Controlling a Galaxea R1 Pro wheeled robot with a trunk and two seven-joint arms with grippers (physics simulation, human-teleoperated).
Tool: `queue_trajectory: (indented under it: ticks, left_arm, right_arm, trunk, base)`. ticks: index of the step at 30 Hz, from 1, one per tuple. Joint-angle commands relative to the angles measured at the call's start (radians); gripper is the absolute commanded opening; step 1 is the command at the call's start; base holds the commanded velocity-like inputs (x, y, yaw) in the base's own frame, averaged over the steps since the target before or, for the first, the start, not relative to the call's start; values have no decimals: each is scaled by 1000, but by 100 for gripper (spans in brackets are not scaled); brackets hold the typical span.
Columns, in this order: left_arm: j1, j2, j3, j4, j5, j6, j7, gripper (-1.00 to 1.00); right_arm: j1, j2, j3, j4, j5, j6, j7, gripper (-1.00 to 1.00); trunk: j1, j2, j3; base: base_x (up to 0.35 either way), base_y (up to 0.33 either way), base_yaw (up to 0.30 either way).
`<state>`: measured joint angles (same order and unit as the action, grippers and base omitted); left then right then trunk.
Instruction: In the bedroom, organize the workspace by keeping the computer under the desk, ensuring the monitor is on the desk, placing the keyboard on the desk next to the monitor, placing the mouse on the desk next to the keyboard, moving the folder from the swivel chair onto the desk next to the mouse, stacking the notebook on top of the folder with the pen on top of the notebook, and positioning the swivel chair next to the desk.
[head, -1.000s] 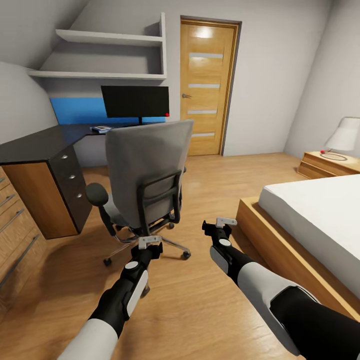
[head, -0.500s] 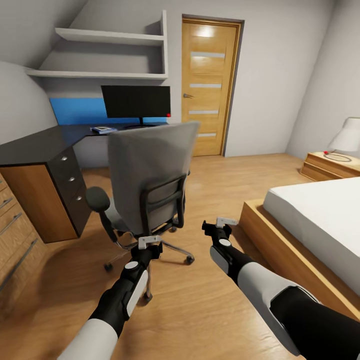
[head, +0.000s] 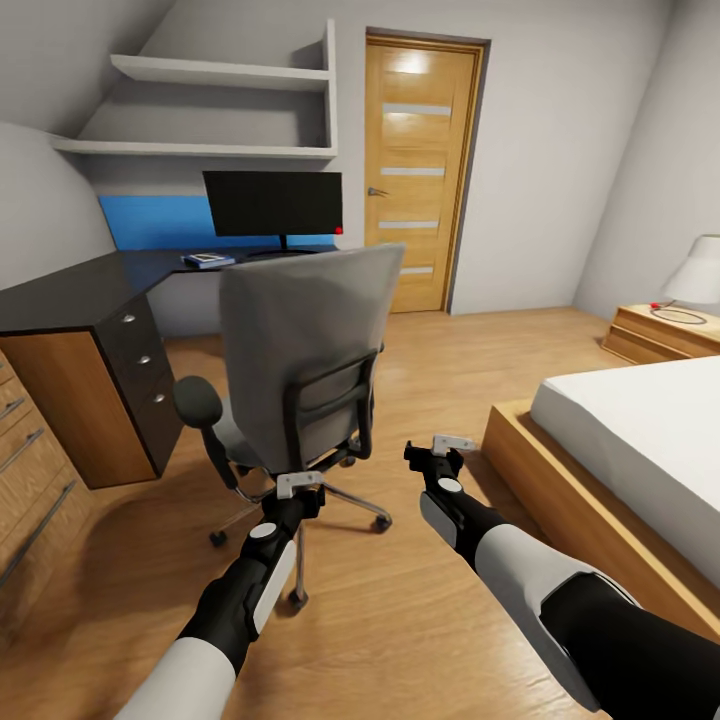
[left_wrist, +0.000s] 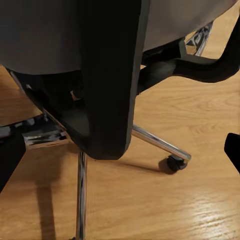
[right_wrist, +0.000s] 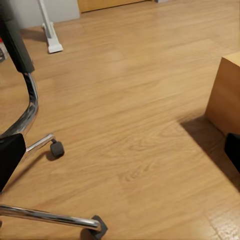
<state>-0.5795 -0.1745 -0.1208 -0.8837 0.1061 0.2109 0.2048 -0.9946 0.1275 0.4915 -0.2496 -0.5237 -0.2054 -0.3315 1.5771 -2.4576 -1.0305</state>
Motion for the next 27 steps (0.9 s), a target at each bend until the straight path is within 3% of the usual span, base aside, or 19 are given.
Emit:
queue_trajectory:
  ticks: [1, 27]
  left_arm:
    - [0, 0, -2, -1, 10, 4, 7, 100]
    - [0, 0, -2, 5, 10, 4, 7, 100]
  right_arm:
    - [-1, 0, 9, 1, -10, -5, -4, 100]
    - [-1, 1, 10, 1, -9, -5, -4, 100]
  trunk:
    - [0, 0, -1]
    - [0, 0, -1]
  base:
    - [105, 137, 0]
    - [93, 84, 0]
